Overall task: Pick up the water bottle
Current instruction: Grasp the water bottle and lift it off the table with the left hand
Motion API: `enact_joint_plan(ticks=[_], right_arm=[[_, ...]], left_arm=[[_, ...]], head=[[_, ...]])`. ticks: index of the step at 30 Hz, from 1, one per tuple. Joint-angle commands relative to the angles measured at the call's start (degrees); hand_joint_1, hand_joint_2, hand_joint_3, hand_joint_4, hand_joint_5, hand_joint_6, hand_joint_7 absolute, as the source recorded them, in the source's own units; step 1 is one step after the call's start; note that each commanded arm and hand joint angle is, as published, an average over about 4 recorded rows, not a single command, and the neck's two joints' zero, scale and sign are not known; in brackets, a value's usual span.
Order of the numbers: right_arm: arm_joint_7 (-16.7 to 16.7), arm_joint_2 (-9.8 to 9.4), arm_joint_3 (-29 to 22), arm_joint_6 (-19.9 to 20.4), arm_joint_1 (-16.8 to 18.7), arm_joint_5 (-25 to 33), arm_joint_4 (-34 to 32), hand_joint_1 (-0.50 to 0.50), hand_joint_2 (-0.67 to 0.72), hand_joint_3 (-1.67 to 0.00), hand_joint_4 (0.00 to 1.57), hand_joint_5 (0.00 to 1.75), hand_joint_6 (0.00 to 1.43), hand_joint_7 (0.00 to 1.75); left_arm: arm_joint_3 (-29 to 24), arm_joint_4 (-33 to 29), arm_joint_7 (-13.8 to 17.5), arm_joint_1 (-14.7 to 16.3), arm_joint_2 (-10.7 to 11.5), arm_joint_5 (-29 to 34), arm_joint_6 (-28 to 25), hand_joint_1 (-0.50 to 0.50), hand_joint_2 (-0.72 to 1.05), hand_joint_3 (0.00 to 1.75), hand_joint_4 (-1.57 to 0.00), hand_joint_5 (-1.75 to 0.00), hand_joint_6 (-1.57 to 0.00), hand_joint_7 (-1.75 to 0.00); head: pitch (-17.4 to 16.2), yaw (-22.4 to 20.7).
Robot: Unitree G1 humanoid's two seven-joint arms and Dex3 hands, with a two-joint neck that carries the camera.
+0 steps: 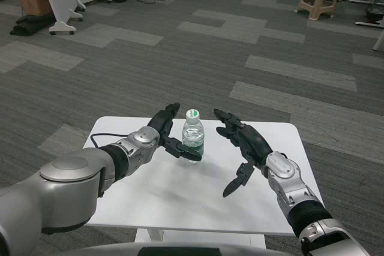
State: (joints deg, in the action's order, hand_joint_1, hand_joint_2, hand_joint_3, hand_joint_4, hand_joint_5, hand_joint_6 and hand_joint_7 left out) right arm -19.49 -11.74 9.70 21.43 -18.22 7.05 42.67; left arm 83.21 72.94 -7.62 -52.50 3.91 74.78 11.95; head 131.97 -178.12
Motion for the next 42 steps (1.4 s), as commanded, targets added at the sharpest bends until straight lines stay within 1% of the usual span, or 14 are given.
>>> enact_joint_plan(ticks=[1,5,9,12,16,18,20,24,28,30,33,35,39,42], right_arm=[[-0.11,0.05,0.53,0.21,-0.96,0.71,-1.14,-0.24,0.41,-0.32,0.00,0.48,0.00,0.00],[-0.11,0.14,1.28,0.28,-0.94,0.77,-1.44,-0.23,0.47,-0.32,0.00,0.48,0.00,0.00],[0.02,0.20,1.39,0.39,-0.96,0.84,-1.44,-0.24,0.47,-0.32,0.00,0.48,0.00,0.00],[0.60,0.31,1.72,0.72,-1.03,0.86,-1.44,-0.21,0.47,-0.32,0.00,0.51,0.00,0.00],[1.83,0.62,2.69,1.20,-1.29,0.86,-1.40,-0.21,0.47,-0.30,0.00,0.58,0.00,0.00],[2.27,0.80,3.08,1.25,-1.47,0.86,-1.27,-0.21,0.47,-0.30,0.00,0.58,0.00,0.00],[2.57,0.84,3.52,1.20,-1.82,0.86,-1.09,-0.21,0.47,-0.32,0.00,0.58,0.00,0.00],[2.70,0.84,4.36,1.16,-2.74,0.86,-1.01,-0.21,0.47,-0.32,0.00,0.58,0.00,0.00],[2.70,0.40,4.36,1.11,-3.27,0.91,-1.01,-0.24,0.47,-0.32,0.00,0.58,0.00,0.00],[2.75,-0.17,4.23,1.07,-3.49,0.95,-1.01,-0.23,0.47,-0.30,0.00,0.58,0.00,0.00],[2.73,-0.74,4.18,1.07,-3.95,1.04,-0.98,-0.21,0.47,-0.28,0.00,0.58,0.00,0.00],[2.70,-1.00,4.20,1.07,-4.35,1.10,-0.87,-0.21,0.47,-0.32,0.00,0.58,0.00,0.00],[2.70,-1.53,4.38,1.07,-5.07,1.19,-0.50,-0.21,0.47,-0.24,0.00,0.58,0.00,0.00],[2.70,-1.93,4.75,1.07,-5.60,1.21,-0.35,-0.21,0.47,-0.26,0.00,0.58,0.00,0.00]], left_arm=[[2.18,1.57,-2.76,-2.90,-1.08,1.95,-2.64,0.50,-0.19,0.17,0.00,0.00,0.00,0.00],[3.96,2.67,-6.05,-4.15,-1.71,3.07,-4.28,0.50,-0.19,0.17,0.00,0.00,0.00,0.00],[5.63,2.69,-8.60,-4.72,-2.02,3.49,-5.56,0.50,-0.19,0.17,0.00,0.00,0.00,0.00],[6.71,2.25,-11.15,-5.12,-2.07,5.16,-7.51,0.50,-0.24,0.17,0.00,0.00,0.00,0.00],[8.82,0.89,-13.35,-5.51,-2.07,13.99,-12.08,0.50,-0.19,0.17,0.00,0.00,0.00,0.00],[9.74,0.67,-13.61,-5.47,-2.07,16.23,-12.83,0.50,-0.19,0.17,0.00,0.00,0.00,0.00],[10.18,0.27,-13.52,-5.42,-2.07,16.36,-12.92,0.50,-0.19,0.17,0.00,0.00,0.00,0.00],[10.44,-1.62,-12.25,-4.90,-2.07,16.93,-12.92,0.50,-0.19,0.15,0.00,0.00,0.00,0.00],[10.27,-2.80,-9.74,-4.02,-2.07,21.59,-12.87,0.50,-0.19,0.17,0.00,0.00,0.00,0.00],[10.35,-2.89,-9.08,-3.84,-2.37,22.16,-12.70,0.50,-0.19,0.17,0.00,0.00,0.00,0.00],[10.51,-2.93,-8.60,-3.84,-2.81,22.40,-12.57,0.50,-0.19,0.17,0.00,0.00,0.00,0.00],[10.42,-3.11,-8.23,-3.86,-2.88,23.28,-12.61,0.50,-0.19,0.17,0.00,0.00,0.00,0.00],[10.24,-3.61,-7.57,-3.93,-3.10,25.79,-12.92,0.50,-0.19,0.17,0.00,0.00,0.00,0.00],[10.22,-3.50,-7.50,-3.93,-3.52,26.21,-12.96,0.50,-0.19,0.17,0.00,0.00,0.00,0.00]], head=[[0.22,0.72],[0.16,1.59],[0.29,2.19],[0.29,2.49],[-0.01,2.85],[-0.19,2.73],[-0.36,2.62],[-0.81,2.49],[-1.18,2.58],[-1.33,2.61],[-1.43,2.59],[-1.44,2.51],[-1.71,2.57],[-1.92,2.75]])
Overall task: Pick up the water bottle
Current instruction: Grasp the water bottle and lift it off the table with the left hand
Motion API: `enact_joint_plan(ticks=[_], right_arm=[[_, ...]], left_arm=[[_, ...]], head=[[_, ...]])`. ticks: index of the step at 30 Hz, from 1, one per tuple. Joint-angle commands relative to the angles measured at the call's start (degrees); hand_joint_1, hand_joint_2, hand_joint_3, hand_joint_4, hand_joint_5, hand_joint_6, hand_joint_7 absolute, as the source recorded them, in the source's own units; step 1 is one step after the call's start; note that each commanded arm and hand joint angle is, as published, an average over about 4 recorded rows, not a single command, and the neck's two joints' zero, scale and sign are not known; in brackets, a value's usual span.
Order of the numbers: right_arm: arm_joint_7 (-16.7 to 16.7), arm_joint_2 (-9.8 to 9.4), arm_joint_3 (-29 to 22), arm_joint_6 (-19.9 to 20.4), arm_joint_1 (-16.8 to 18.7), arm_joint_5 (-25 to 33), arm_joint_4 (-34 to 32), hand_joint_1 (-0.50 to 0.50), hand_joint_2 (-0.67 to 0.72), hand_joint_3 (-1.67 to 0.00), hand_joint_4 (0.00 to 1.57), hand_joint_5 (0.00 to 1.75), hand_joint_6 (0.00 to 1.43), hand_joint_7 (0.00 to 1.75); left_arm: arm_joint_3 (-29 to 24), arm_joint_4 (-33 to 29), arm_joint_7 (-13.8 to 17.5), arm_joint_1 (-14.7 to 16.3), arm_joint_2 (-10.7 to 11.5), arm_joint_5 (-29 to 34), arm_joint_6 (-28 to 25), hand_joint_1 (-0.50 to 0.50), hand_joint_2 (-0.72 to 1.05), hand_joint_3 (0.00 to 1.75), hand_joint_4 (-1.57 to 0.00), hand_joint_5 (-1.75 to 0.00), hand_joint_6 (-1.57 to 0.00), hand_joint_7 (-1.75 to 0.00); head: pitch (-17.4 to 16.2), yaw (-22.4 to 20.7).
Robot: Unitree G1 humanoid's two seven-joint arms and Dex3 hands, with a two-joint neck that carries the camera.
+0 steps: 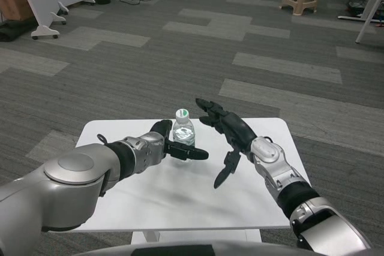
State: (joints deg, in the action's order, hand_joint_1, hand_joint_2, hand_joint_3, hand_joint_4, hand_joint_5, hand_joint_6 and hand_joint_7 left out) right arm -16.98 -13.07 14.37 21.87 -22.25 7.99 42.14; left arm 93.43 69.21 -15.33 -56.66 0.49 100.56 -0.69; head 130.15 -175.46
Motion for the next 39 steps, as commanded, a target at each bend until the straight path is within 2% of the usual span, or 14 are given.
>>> enact_joint_plan(ticks=[1,9,11,15,20,23,27,33,37,39], right_arm=[[0.19,-0.71,0.22,0.63,-1.68,0.27,0.20,-0.21,0.47,-0.26,0.00,0.58,0.00,0.00],[0.19,-0.97,0.40,0.63,-1.83,0.54,0.07,-0.25,0.47,-0.24,0.00,0.58,0.00,0.00],[0.19,-0.99,0.40,0.63,-1.79,0.58,-0.04,-0.24,0.47,-0.24,0.00,0.58,0.00,0.00],[0.19,-0.86,0.31,0.63,-1.48,0.63,-0.17,-0.21,0.47,-0.24,0.00,0.58,0.00,0.00],[0.19,-0.66,0.15,0.67,-1.06,0.65,-0.28,-0.25,0.50,-0.24,0.00,0.58,0.00,0.00],[0.19,-0.56,0.00,0.65,-0.86,0.71,-0.44,-0.24,0.47,-0.24,0.00,0.58,0.00,0.00],[0.26,-0.58,-0.11,0.72,-0.80,0.71,-0.59,-0.22,0.53,-0.24,0.00,0.58,0.00,0.00],[0.28,-0.58,-0.04,0.72,-0.78,0.74,-0.75,-0.25,0.53,-0.24,0.00,0.58,0.00,0.00],[0.28,-0.56,-0.04,0.72,-0.75,0.80,-0.99,-0.23,0.47,-0.24,0.00,0.58,0.00,0.00],[0.28,-0.56,-0.04,0.72,-0.69,0.80,-1.03,-0.24,0.50,-0.24,0.00,0.58,0.00,0.00]], left_arm=[[0.00,0.42,0.17,0.23,-0.20,0.43,-0.34,0.50,-0.19,0.17,0.00,0.00,0.00,0.00],[1.05,1.11,0.04,-0.40,-0.82,0.36,-0.34,0.50,-0.15,0.13,0.00,0.00,0.00,0.00],[1.36,1.11,-0.01,-0.51,-0.88,0.34,-0.32,0.50,-0.06,0.13,0.00,0.00,0.00,0.00],[1.58,1.11,-0.09,-0.56,-0.97,0.34,-0.41,0.50,0.34,0.09,0.00,0.00,0.00,0.00],[1.67,1.11,-0.14,-0.56,-1.02,0.39,-0.52,0.50,0.43,0.09,0.00,0.00,0.00,0.00],[1.67,1.11,-0.14,-0.56,-1.02,0.34,-0.65,0.50,0.45,0.09,0.00,0.00,0.00,0.00],[1.67,1.11,-0.14,-0.56,-1.04,0.34,-0.78,0.50,0.54,0.09,0.00,0.00,0.00,0.00],[2.17,1.11,-0.05,-0.56,-1.10,0.34,-0.96,0.50,0.65,0.09,0.00,0.00,0.00,0.00],[2.66,1.11,-0.03,-0.56,-1.10,0.34,-1.07,0.50,0.83,0.09,0.00,0.00,0.00,0.00],[2.74,1.11,-0.01,-0.56,-1.10,0.34,-1.16,0.50,0.87,0.09,0.00,0.00,0.00,0.00]], head=[[-0.12,0.17],[-0.13,0.84],[0.08,0.77],[0.37,0.76],[0.31,1.04],[0.48,0.93],[0.46,0.87],[0.81,1.07],[0.87,1.13],[0.97,1.10]])
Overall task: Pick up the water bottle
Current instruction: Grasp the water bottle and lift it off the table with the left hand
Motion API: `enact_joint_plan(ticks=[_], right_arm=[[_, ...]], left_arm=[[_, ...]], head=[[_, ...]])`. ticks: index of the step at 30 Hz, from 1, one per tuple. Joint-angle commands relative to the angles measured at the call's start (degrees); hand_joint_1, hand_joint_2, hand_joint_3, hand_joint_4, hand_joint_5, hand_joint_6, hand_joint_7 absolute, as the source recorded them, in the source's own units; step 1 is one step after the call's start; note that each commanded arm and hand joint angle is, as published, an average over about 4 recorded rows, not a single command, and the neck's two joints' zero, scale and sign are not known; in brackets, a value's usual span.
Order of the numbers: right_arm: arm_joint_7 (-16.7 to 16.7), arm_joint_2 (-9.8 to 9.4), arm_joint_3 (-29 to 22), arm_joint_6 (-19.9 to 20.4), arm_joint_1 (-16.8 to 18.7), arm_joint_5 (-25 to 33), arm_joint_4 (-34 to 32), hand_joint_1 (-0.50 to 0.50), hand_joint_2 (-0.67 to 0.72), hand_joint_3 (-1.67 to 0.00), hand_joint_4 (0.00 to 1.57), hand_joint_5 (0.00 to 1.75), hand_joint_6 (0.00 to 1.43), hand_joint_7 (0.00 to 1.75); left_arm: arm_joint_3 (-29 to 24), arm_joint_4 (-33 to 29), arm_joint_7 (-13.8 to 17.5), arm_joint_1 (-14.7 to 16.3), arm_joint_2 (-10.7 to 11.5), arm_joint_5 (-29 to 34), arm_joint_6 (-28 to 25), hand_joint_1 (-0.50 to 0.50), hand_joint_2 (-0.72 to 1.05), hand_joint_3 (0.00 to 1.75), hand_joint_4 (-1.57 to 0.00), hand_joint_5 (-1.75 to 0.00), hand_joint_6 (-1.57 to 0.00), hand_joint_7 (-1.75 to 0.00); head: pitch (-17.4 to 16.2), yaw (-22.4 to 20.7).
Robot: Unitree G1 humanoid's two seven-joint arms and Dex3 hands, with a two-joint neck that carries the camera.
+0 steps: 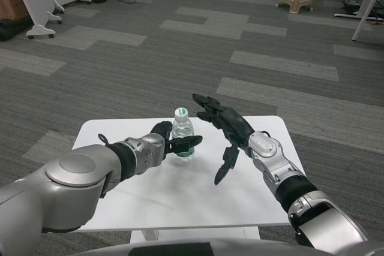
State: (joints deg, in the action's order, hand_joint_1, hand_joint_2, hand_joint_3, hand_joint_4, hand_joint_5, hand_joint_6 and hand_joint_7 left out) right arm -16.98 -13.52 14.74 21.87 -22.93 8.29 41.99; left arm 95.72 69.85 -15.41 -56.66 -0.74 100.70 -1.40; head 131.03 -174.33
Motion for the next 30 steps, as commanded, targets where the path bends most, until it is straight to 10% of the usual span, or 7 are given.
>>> enact_joint_plan(ticks=[1,22,30], right_arm=[[0.28,-0.10,-0.41,0.71,0.04,0.50,-0.91,-0.23,0.52,-0.24,0.00,0.58,0.00,0.00],[0.37,-0.06,-0.41,0.67,0.70,0.68,-1.65,-0.25,0.53,-0.24,0.00,0.58,0.00,0.00],[0.37,-0.10,-0.41,0.69,0.74,0.68,-1.65,-0.25,0.53,-0.24,0.00,0.58,0.00,0.00]], left_arm=[[0.48,0.46,0.07,-0.55,0.12,0.20,-0.49,0.50,0.87,0.09,0.00,0.00,0.00,0.00],[1.22,0.46,0.42,-0.64,-0.05,-0.50,-0.62,0.50,0.87,0.09,0.00,-0.05,-0.04,-0.03],[1.38,0.48,0.82,-0.64,0.01,-0.50,-0.71,0.50,0.87,0.09,-0.04,-0.92,-0.21,-0.26]], head=[[0.14,-0.04],[0.53,0.01],[0.66,0.00]])
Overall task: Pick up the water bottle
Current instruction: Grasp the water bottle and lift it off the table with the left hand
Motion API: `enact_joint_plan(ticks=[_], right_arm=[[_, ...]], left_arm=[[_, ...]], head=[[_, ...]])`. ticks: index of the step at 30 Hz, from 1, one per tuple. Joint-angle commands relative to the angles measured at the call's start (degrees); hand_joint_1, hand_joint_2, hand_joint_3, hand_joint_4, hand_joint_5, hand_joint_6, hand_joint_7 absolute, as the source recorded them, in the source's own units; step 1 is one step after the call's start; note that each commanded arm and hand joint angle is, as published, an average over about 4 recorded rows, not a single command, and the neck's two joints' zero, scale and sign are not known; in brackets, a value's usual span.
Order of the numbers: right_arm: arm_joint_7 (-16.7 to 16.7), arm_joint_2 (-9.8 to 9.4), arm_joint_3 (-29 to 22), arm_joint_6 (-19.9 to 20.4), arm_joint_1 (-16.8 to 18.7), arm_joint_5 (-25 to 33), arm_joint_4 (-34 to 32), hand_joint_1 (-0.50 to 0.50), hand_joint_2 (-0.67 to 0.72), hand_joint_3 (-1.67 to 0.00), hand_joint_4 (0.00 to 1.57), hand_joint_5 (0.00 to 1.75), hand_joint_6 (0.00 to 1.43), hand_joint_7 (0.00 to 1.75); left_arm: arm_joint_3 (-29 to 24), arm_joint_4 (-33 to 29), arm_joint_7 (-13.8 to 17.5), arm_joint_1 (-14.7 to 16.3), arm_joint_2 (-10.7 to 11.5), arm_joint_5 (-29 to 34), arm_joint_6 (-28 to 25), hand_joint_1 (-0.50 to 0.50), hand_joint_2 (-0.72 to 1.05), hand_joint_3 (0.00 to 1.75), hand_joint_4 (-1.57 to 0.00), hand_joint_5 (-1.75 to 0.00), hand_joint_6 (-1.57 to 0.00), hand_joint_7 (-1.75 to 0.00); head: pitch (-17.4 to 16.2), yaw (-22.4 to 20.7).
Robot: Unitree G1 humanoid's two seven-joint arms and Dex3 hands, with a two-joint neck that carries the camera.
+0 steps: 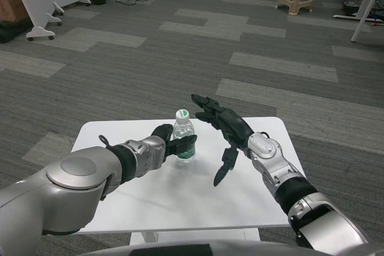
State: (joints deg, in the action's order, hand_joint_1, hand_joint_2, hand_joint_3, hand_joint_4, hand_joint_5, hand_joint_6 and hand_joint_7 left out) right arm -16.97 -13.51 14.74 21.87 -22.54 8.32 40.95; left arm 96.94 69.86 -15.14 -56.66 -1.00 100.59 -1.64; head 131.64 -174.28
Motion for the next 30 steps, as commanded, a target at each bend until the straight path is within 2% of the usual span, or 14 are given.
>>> enact_joint_plan(ticks=[1,2,4,6,7,12,15,19,25,30], right_arm=[[0.36,-0.12,-0.39,0.71,0.37,0.64,-0.61,-0.24,0.53,-0.24,0.00,0.58,0.00,0.00],[0.36,-0.12,-0.37,0.71,0.39,0.64,-0.61,-0.24,0.53,-0.24,0.00,0.58,0.00,0.00],[0.36,-0.16,-0.33,0.69,0.39,0.64,-0.63,-0.22,0.53,-0.24,0.00,0.58,0.00,0.00],[0.36,-0.20,-0.30,0.67,0.39,0.64,-0.63,-0.21,0.53,-0.24,0.00,0.58,0.00,0.00],[0.36,-0.20,-0.28,0.67,0.39,0.64,-0.61,-0.21,0.53,-0.24,0.00,0.58,0.00,0.00],[0.36,-0.20,-0.24,0.69,0.39,0.64,-0.61,-0.21,0.53,-0.24,0.00,0.58,0.00,0.00],[0.36,-0.20,-0.24,0.71,0.39,0.64,-0.61,-0.21,0.53,-0.24,0.00,0.58,0.00,0.00],[0.36,-0.20,-0.19,0.67,0.44,0.64,-0.72,-0.21,0.53,-0.24,0.00,0.53,0.00,0.00],[0.36,-0.40,-0.46,0.63,1.07,0.73,-1.18,-0.21,0.53,-0.24,0.00,0.58,0.00,0.00],[0.40,-0.60,-0.68,0.67,1.80,0.78,-1.66,-0.21,0.57,-0.24,0.00,0.58,0.00,0.00]], left_arm=[[0.18,0.45,0.68,-0.64,0.30,-0.39,-0.52,0.50,0.87,0.09,-0.07,-1.10,-0.26,-0.31],[0.18,0.45,0.77,-0.64,0.30,-0.39,-0.56,0.50,0.87,0.09,-0.11,-1.28,-0.31,-0.37],[0.18,0.47,0.99,-0.64,0.30,-0.39,-0.78,0.50,0.85,0.09,-0.32,-1.57,-0.48,-0.51],[0.18,0.52,1.12,-0.64,0.30,-0.37,-1.04,0.50,0.83,0.09,-0.55,-1.72,-0.65,-0.61],[0.18,0.54,1.16,-0.64,0.30,-0.35,-1.09,0.50,0.83,0.09,-0.62,-1.75,-0.71,-0.65],[0.18,0.45,1.16,-0.62,0.30,-0.33,-1.17,0.50,0.85,0.09,-0.64,-1.75,-0.84,-0.70],[0.18,0.45,1.16,-0.60,0.30,-0.30,-1.33,0.50,0.87,0.09,-0.60,-1.75,-0.79,-0.75],[0.07,0.45,1.58,-0.42,0.34,-0.37,-1.35,0.50,0.87,0.09,-0.36,-1.75,-0.60,-0.77],[-0.52,-1.33,4.83,1.36,2.05,-0.48,-0.98,0.50,0.87,0.09,-0.05,-1.72,-0.32,-0.66],[-0.61,-4.43,6.57,2.70,4.47,-1.05,-0.47,0.50,0.87,0.09,0.00,-1.64,-0.22,-0.56]], head=[[0.01,-0.05],[-0.01,-0.08],[-0.04,-0.12],[0.02,-0.17],[0.03,-0.17],[-0.04,-0.15],[-0.03,-0.15],[-0.03,0.36],[0.14,0.46],[0.41,0.85]])
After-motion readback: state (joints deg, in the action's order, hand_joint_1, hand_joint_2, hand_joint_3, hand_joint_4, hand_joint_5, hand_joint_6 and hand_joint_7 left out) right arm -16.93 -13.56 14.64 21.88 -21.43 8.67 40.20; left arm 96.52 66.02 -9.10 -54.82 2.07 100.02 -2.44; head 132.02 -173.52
